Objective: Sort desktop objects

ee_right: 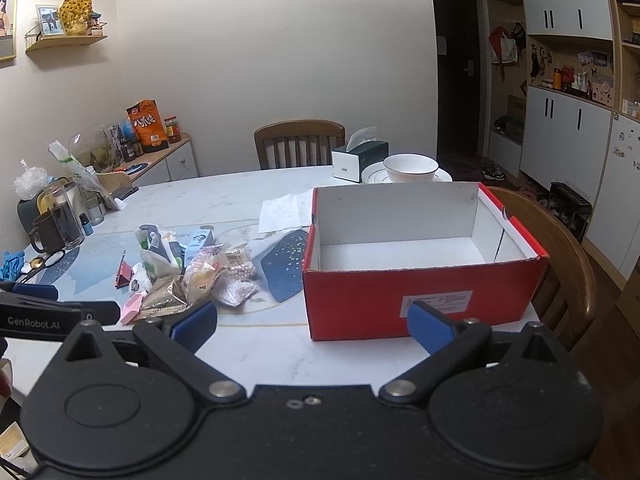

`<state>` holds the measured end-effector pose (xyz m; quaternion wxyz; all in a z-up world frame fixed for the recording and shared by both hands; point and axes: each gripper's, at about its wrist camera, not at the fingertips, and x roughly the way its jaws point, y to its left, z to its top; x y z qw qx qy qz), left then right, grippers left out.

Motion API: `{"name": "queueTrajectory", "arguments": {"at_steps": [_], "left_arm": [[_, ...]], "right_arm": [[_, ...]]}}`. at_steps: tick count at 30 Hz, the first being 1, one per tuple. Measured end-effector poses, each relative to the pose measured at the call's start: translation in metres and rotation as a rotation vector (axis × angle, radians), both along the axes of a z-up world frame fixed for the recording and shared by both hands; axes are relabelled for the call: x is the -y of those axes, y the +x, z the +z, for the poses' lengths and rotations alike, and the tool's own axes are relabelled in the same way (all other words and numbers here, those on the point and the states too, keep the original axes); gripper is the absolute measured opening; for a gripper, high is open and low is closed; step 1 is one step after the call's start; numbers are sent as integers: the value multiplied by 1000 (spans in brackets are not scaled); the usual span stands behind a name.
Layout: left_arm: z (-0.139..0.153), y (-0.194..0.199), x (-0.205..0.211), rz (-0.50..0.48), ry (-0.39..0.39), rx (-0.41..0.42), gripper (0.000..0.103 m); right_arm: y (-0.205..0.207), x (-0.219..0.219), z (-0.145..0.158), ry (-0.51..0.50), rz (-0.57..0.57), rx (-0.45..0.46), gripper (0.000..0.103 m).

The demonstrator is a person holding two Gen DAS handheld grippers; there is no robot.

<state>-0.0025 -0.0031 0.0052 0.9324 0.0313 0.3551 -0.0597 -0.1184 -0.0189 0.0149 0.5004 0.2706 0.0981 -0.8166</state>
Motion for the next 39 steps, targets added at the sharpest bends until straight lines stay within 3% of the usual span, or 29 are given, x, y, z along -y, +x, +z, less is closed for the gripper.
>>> {"name": "queueTrajectory", "arguments": {"at_steps": [12,16,29,39], "left_arm": [[-4,6,-6,-22,-22,-5,103],[-5,13,-13,-39,-30,8,103],[-18,71,-61,-83,-19,78,103],[-25,127,-102,-81,-46,74,102]], "right_arm": [[1,9,-1,-28,14,-5,102],[3,18,0,-81,60,9,102],[9,97,-5,-23,44,23,100],[18,162,-16,37,7,-12,100]]}}
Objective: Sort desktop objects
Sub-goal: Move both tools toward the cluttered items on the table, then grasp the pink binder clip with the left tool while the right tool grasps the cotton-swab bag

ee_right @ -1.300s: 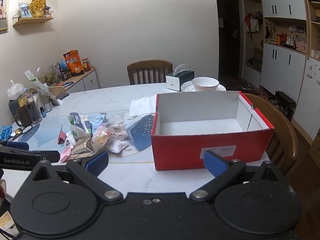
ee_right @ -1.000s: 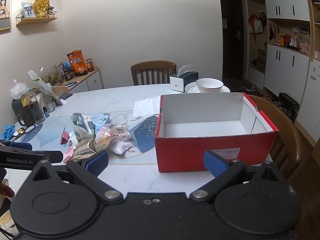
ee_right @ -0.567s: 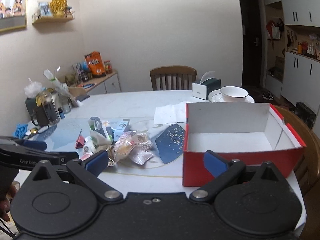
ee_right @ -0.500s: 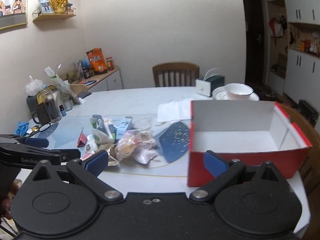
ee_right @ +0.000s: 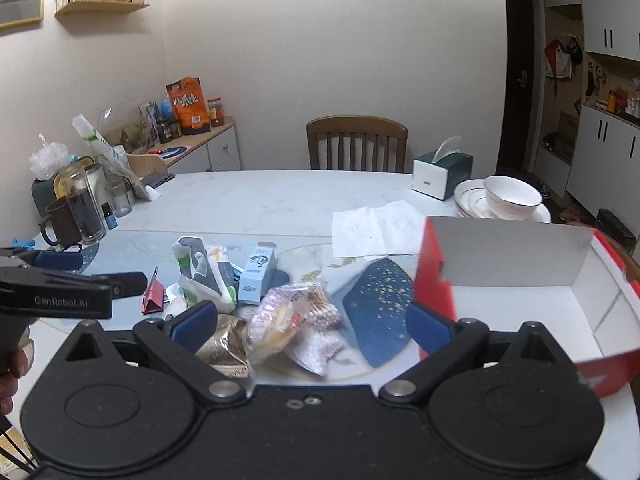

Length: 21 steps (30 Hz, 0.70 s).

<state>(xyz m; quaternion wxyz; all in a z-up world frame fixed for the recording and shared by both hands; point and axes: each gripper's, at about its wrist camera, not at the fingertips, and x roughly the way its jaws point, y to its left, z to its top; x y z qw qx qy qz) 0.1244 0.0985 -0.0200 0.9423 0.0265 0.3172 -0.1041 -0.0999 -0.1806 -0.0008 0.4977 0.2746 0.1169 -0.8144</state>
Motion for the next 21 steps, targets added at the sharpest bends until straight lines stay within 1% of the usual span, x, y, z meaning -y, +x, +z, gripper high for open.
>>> {"name": "queueTrajectory", "arguments": {"at_steps": [2,4,7,10,17,18,19,21], "left_arm": [[-4,12,-10,-8,-24,-31,102],[-9,20,-17,-2,-22,-42,102],[-18,33,-21,-2,32,-58,102],[-31,47,-27,-21,70,-66,102],[-75,78,-43,-123,119,-136,102],[-79,82,-46,-135,125,-146,100],[-83,84,-48,-151,127,-152,97],[-90,91,-52,-175,137,-156,95]], "right_arm": [[-1,13,-4,23,-14,-2,100],[-3,26,-9,47,-18,0,99],[-2,43,-18,90,-16,-9,99],[-4,58,-27,124,-23,12,99],[-12,82,-47,193,-67,71,99],[-13,85,-49,203,-75,80,99],[-13,87,-51,211,-81,85,99],[-14,92,-53,225,-90,86,99]]}}
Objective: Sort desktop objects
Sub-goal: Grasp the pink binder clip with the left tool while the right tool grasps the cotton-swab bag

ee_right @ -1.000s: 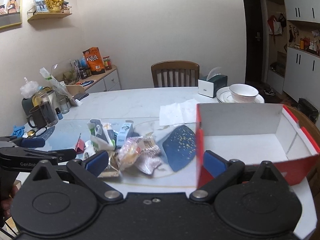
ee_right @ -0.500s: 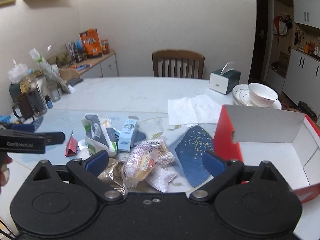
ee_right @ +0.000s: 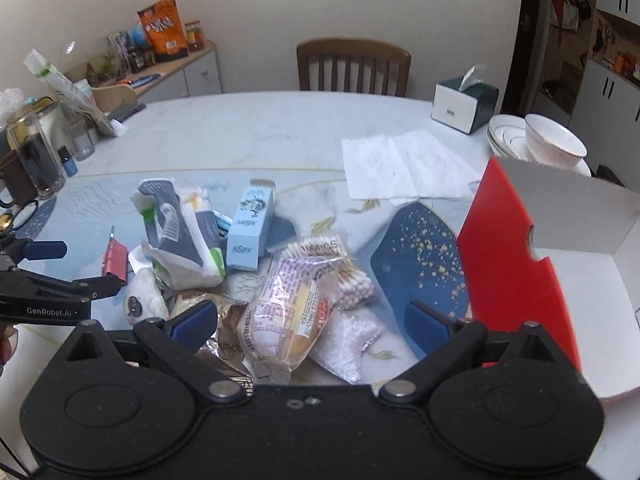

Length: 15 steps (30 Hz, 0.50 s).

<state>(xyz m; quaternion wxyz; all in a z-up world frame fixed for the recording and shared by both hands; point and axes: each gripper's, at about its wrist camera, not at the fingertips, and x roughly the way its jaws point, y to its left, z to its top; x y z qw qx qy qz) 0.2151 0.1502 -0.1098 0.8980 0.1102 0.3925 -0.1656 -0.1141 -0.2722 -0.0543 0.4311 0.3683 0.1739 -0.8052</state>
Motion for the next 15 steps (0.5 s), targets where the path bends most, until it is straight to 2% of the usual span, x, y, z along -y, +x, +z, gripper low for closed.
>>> {"name": "queueTrajectory", "arguments": {"at_steps": [3,7,9,15], "left_arm": [[-8,8,-4,-27,-2,-12,90],[-11,15,-6,-69,-7,-12,90],[-12,18,-6,-87,-14,-13,83],[-16,24,-5,-126,-33,-26,74]], "right_arm": [[-1,5,-4,17,-9,9,98],[-4,9,-8,36,-26,25,98],[-5,11,-11,41,-34,28,98],[-7,19,-16,61,-51,23,97]]}}
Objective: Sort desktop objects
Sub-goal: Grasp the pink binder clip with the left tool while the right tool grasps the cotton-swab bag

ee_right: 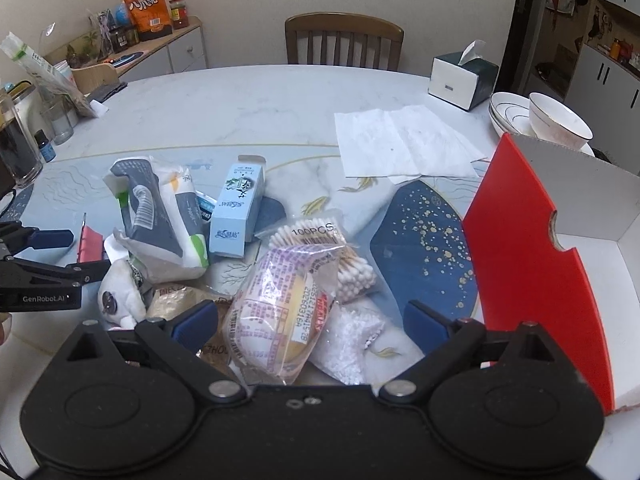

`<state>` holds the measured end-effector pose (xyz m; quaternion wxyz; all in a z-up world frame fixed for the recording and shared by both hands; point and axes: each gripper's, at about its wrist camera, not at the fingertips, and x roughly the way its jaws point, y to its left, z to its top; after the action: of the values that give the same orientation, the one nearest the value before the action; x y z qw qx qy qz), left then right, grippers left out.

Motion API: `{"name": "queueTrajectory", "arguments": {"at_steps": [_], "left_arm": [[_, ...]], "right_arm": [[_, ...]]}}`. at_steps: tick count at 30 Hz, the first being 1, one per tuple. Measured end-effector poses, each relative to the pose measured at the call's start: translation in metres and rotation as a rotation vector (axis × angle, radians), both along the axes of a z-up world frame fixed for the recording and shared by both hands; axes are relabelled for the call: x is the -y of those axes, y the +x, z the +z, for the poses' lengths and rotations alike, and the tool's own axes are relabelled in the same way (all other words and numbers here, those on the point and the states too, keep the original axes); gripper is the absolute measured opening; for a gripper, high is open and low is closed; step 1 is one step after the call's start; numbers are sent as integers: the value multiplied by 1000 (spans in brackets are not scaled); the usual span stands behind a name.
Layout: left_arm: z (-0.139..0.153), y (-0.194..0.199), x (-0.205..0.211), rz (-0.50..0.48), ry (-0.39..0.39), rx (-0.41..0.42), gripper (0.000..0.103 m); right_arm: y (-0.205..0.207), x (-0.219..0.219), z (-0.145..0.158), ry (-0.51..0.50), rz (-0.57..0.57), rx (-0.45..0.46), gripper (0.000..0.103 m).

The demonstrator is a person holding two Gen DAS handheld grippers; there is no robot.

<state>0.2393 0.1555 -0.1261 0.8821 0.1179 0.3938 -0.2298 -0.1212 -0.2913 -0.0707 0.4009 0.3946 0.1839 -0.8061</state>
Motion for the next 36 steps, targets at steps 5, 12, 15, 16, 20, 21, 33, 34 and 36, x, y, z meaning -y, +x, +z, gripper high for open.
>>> {"name": "queueTrajectory", "arguments": {"at_steps": [5,12,15,16,20,21,33,34,36], "left_arm": [[0,0,1,-26,-20,-2,62],[1,-5,4,-31,-25,8,56],[1,-6,3,-32,-34,2,56],[2,-7,2,-33,-37,0,55],[4,-10,1,-31,-46,-7,54],[4,-11,0,-29,-49,-8,54],[20,-25,-4,-44,-111,-11,53],[21,-26,-4,-44,-113,-10,53],[24,-29,-5,-39,-114,-12,53]], "right_arm": [[2,5,-2,12,5,-2,94],[4,10,-4,25,14,13,56],[5,10,-5,36,6,12,53],[4,9,-5,33,4,18,51],[5,9,-4,29,3,14,44],[5,8,-4,28,1,15,43],[9,-4,13,-33,-36,-14,38],[9,-5,15,-40,-36,-14,37],[11,-8,18,-53,-37,-14,37]]}}
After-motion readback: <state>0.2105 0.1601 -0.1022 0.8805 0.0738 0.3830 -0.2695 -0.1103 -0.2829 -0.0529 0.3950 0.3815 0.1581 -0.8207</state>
